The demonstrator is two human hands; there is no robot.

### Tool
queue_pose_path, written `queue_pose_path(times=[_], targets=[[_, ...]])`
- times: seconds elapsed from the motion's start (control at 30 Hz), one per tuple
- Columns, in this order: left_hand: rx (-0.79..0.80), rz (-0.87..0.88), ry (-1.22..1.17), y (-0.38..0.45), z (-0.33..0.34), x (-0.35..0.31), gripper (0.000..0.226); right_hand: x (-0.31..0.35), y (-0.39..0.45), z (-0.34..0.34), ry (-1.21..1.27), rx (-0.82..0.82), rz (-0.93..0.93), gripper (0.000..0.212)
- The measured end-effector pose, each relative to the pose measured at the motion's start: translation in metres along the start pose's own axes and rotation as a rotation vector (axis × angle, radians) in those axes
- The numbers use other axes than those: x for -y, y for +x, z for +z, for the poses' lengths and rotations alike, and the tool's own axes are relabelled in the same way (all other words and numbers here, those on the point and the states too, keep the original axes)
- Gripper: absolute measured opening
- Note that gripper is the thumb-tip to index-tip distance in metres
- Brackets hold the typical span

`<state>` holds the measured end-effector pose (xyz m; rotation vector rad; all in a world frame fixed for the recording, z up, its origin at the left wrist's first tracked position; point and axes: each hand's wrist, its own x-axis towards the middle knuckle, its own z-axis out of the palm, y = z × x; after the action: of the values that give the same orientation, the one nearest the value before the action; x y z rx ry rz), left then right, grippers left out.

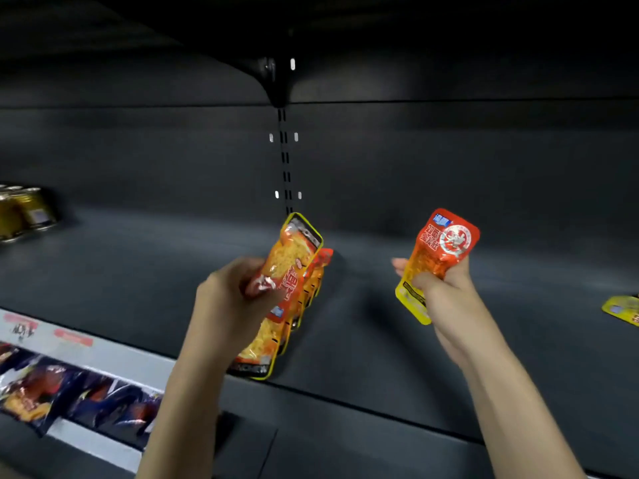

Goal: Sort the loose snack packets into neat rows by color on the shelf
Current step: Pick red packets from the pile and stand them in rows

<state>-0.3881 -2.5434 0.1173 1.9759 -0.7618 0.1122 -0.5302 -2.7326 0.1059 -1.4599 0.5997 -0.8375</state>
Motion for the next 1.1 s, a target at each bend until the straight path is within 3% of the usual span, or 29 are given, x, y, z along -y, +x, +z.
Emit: queue_pose_path(times=[0.2, 0.3, 0.4, 0.63, 0.83, 1.1], targets=[[-0.08, -0.026, -0.409, 0.043, -0.024, 0.011, 0.023, 0.005, 0.008, 0.035, 0.113, -0.041, 0.085, 0.02], [-0.13, -0.037, -0.615, 0.051, -0.03, 0.008, 0.012, 0.006, 0.006, 0.047, 0.083, 0.001, 0.131, 0.034], [-0.074, -0.075, -0.75, 0.052, -0.033, 0.011, 0.008, 0.005, 0.005, 0.053, 0.063, -0.023, 0.159, 0.039], [0.149, -0.216, -0.606, 0.042, -0.02, 0.042, 0.014, -0.005, -0.005, 0.065, -0.139, -0.063, 0.166, 0.049], [0.179, -0.178, -0.518, 0.032, -0.006, 0.051, 0.009, -0.007, -0.016, 0.069, -0.143, -0.127, 0.107, 0.042], [0.147, -0.176, -0.666, 0.038, -0.004, 0.031, 0.008, -0.006, 0.008, 0.059, -0.237, -0.234, 0.056, 0.068]])
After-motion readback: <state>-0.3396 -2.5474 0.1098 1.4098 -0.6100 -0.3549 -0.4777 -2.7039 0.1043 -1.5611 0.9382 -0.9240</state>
